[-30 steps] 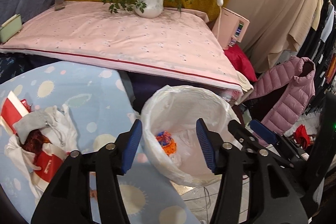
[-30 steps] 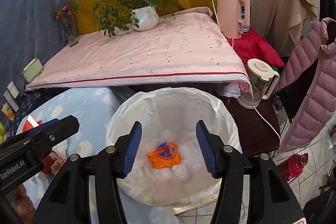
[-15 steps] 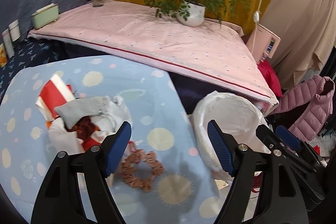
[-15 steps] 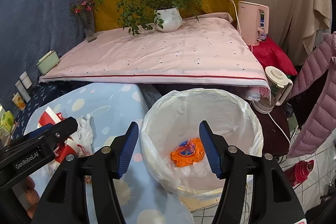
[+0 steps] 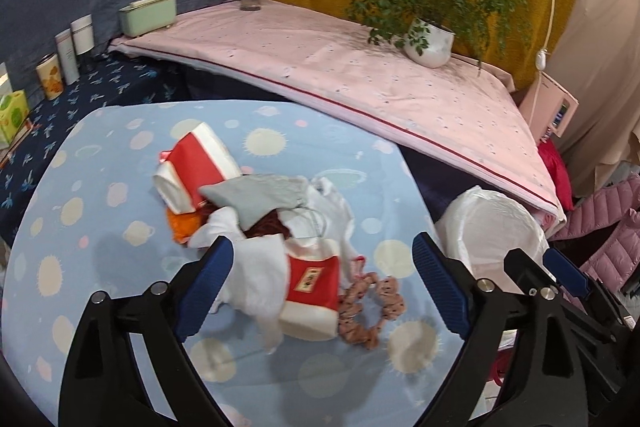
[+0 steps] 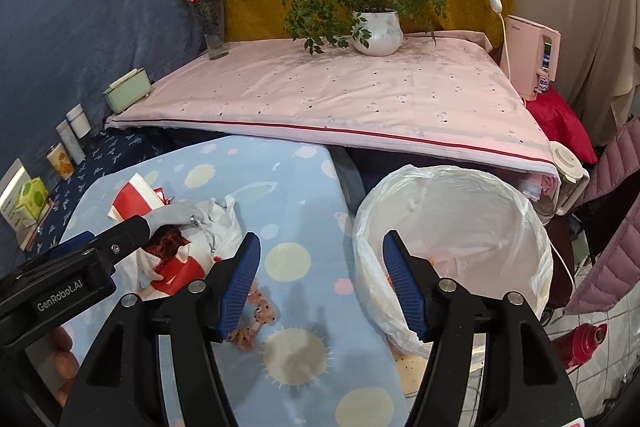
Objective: Collect trash
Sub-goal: 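Grasp the brown scrunchie with the right gripper while the left gripper grasps the white glove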
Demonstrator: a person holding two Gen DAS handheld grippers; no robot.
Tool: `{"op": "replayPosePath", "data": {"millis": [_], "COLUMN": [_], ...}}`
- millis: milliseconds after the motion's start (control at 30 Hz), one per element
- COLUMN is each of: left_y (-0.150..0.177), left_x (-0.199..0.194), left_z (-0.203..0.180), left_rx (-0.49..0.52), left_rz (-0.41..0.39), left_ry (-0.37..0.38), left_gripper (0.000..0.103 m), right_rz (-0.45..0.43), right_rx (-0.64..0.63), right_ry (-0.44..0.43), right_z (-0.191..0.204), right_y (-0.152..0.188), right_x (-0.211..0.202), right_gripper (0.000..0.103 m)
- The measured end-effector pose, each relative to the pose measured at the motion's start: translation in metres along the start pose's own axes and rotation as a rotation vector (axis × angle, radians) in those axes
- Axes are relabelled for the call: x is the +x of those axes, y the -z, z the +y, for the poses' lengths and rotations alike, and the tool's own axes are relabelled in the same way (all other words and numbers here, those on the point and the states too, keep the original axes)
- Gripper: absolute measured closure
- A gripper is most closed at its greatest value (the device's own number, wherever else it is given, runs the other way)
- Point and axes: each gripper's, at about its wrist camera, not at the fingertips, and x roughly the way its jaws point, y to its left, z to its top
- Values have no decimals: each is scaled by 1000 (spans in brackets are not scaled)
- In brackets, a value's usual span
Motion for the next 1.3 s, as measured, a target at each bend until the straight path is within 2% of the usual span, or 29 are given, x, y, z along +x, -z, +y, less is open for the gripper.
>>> {"op": "replayPosePath", "data": {"millis": [300,533,600,733,800,867,967,1100,1267,1300], "left_y": [7,10,10,11,12,14,16,16,13,13], "left_x": [9,22,26,32,35,36,39,38,32,30], "left_z": [37,54,58,63,65,66,69,76,80,80], "left_rx": [-73,-120,-130,-139,-140,-134,-132,-145,-145,-143], "left_rz": [48,101,114,141,152,160,172,177,161,157], "left_ry": [-29,3,18,57,75,89,100,106,100,99], "left_gripper": [12,13,18,41,49,66,84,92,92,92], "right_rz": [37,70,85,119,132,150,177,207,244,250], "right_rx": [-45,-59,-60,-55,-58,-66,-71,-66,-64,-66], "right_ry": [-18,-14,-9,-10,-12,-10,-11,-14,-13,-13], "right_z": [30,41,42,41,43,45,47,47,49,49], "right_y": [10,20,24,31,34,39,46,53,59,59], "right_x": [10,23,28,43,50,58,70,85,103,105], "right_gripper": [41,41,41,41,41,41,41,43,58,64]}}
